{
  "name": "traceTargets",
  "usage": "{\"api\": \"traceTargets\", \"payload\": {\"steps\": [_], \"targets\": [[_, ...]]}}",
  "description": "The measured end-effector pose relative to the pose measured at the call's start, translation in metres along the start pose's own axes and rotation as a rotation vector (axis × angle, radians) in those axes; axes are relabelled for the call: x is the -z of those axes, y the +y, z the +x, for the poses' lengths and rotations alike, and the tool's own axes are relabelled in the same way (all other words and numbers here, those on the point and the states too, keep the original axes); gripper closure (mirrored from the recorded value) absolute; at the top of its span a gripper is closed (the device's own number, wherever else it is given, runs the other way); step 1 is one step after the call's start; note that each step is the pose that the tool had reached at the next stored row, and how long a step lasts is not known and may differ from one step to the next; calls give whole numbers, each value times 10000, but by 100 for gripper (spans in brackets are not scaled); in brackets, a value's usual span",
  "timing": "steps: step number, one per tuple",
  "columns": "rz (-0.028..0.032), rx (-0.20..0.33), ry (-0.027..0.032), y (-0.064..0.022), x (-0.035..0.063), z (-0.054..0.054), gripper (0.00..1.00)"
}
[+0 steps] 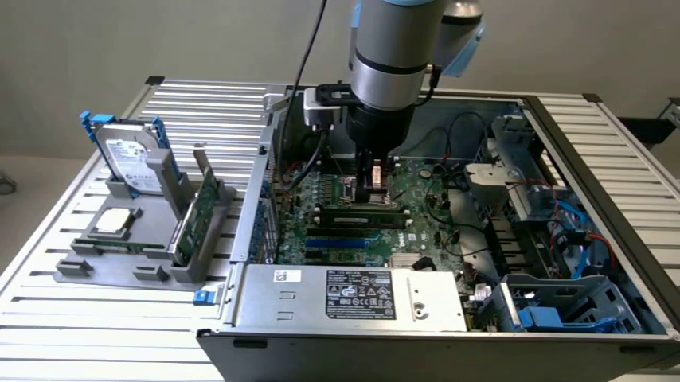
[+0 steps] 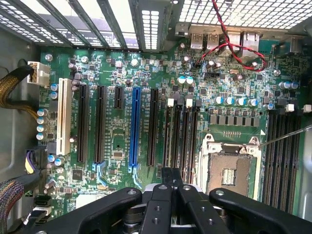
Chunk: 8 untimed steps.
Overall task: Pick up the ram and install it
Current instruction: 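Press down the ram until it locks into place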
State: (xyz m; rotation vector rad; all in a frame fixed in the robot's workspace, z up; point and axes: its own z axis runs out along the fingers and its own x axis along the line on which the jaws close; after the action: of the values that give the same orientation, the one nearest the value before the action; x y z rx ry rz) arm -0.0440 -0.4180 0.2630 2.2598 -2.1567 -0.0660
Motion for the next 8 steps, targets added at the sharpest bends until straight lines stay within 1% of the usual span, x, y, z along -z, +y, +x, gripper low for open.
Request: {"api": "traceTargets", "payload": {"steps": [2,8], "targets": [[1,0,-2,0,-6,1,89],[4,-1,-8,2,-114,2,89]]}}
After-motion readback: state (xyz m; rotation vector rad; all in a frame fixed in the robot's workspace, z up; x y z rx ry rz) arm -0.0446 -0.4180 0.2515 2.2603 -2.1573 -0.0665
